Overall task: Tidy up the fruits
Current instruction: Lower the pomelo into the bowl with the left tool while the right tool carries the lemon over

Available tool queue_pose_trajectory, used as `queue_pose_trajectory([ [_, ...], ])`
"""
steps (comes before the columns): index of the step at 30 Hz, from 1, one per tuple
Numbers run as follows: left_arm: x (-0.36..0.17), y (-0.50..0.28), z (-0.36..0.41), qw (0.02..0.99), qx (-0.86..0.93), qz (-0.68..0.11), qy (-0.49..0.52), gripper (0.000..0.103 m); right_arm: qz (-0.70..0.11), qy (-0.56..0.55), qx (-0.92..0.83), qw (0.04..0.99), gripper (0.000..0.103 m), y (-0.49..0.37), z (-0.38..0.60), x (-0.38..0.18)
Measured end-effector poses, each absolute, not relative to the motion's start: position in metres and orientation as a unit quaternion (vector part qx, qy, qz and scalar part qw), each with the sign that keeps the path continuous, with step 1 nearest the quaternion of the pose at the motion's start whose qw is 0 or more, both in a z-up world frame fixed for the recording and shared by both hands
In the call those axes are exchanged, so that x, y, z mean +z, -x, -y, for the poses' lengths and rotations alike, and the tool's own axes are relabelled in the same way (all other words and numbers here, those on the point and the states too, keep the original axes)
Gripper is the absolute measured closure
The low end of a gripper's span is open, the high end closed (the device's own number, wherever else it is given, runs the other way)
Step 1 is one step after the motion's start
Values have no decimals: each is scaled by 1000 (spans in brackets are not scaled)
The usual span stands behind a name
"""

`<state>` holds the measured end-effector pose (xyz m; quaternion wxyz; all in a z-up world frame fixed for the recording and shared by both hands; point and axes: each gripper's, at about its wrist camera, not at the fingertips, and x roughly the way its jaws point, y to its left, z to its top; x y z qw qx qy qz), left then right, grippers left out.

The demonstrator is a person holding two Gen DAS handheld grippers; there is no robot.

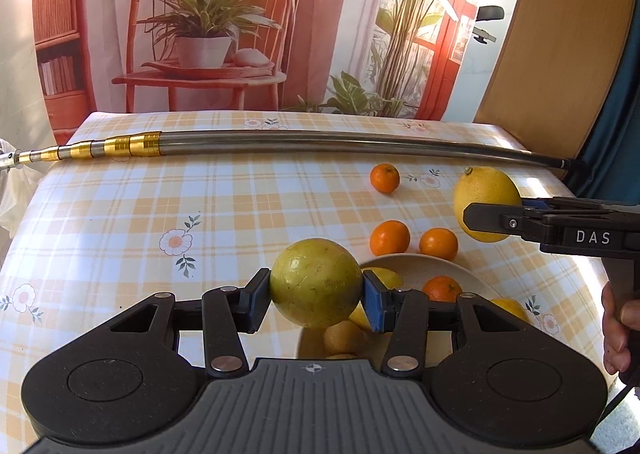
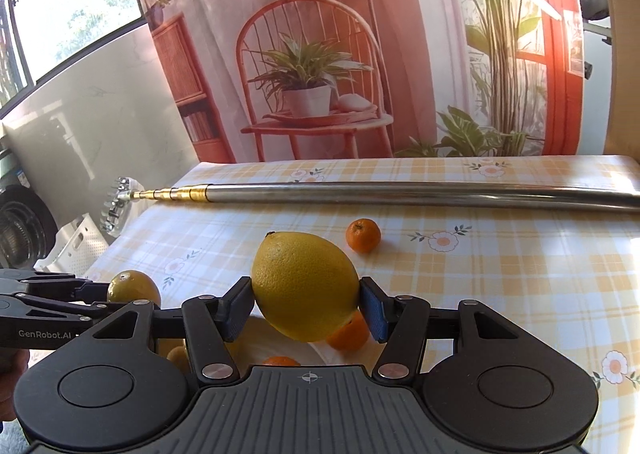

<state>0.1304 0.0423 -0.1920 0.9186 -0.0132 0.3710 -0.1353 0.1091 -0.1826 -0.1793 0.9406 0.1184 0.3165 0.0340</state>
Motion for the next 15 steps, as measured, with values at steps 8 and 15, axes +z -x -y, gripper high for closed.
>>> queue_pose_trajectory([
  [8,-191,-91,-21,910,-161,-381,-3,53,-309,-137,43,940,50,-81,180,-182],
  [15,-201,-70,-8,899,-165,-405,-8,53,-303,-161,38,939,50,-64,184,-185],
])
